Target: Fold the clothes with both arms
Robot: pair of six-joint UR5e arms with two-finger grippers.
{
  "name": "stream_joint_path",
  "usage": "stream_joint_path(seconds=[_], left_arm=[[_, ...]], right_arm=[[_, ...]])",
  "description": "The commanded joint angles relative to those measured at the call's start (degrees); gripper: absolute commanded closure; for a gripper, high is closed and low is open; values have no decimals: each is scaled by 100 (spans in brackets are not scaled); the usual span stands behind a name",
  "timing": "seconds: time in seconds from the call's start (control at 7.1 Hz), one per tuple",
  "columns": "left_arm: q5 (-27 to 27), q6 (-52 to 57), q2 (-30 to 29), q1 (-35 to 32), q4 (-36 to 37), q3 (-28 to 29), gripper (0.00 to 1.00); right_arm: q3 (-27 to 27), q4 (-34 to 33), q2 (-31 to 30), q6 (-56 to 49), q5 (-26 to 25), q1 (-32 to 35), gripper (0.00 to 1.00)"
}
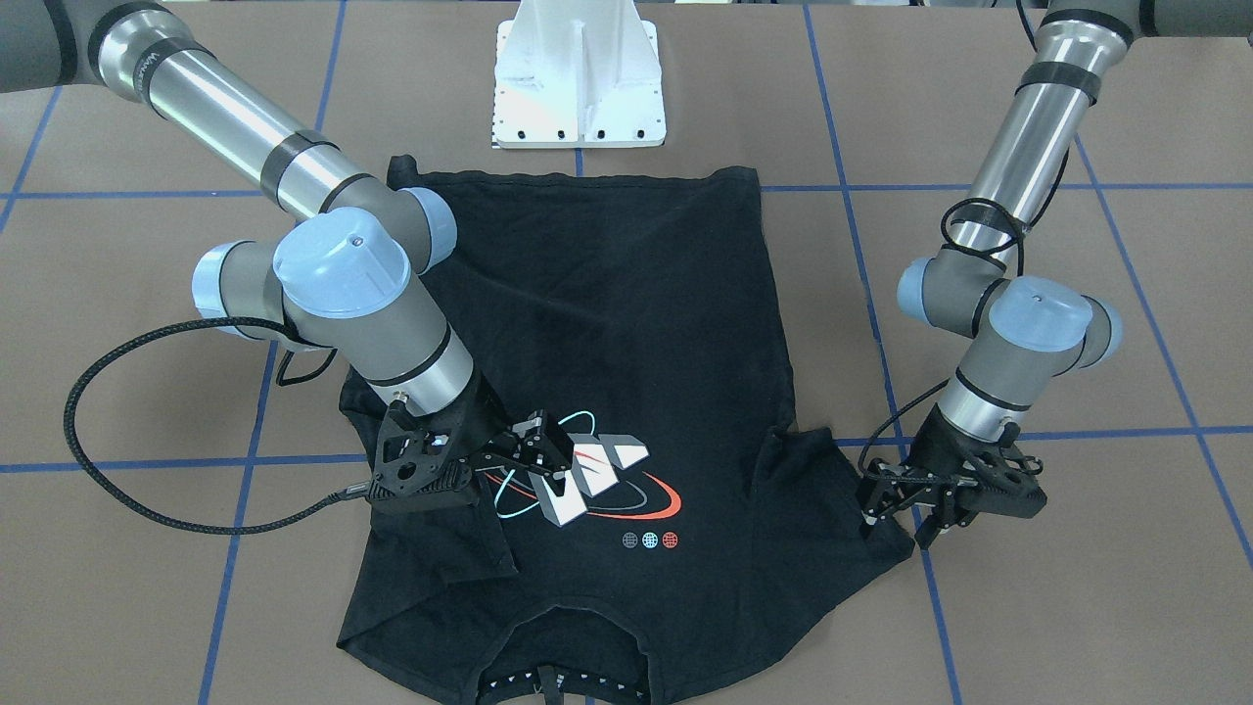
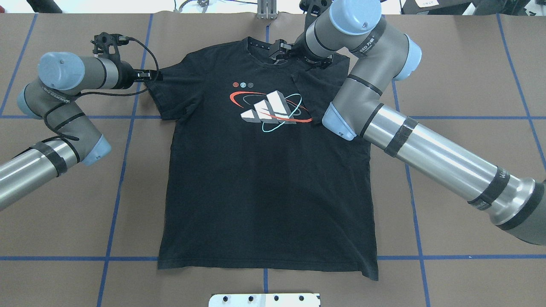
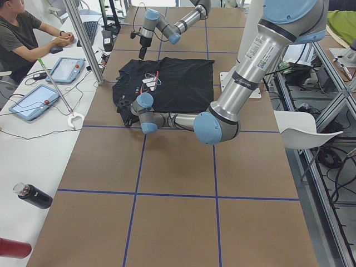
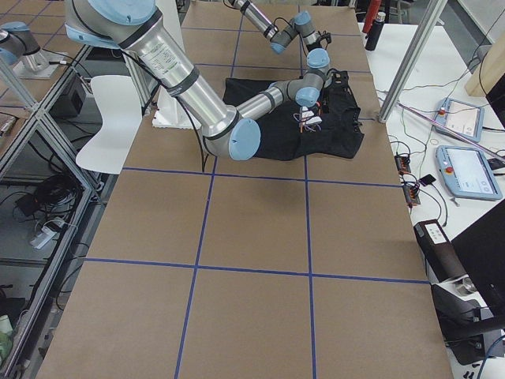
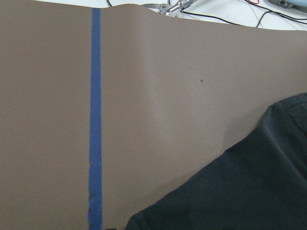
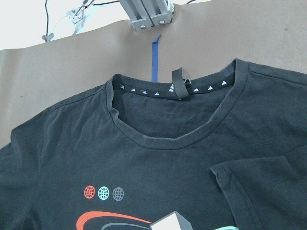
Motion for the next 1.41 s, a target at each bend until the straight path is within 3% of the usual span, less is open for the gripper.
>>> stream_joint_path(seconds=[0.0,0.84,1.13,1.27], left_arm=[[3,-5,-12,3,-1,20,28],[3,-5,-12,3,25,20,53],[30,-14,-20,-6,52,20,95],[30,-23,-12,-6,87,20,100]], right_arm=[[-8,1,-7,-6,-4,9,0],[-9,1,-77,-15,-13,26,0],[-9,10,-77,-24,-4,53,0],[0,27,-103,-32,14,70,0]])
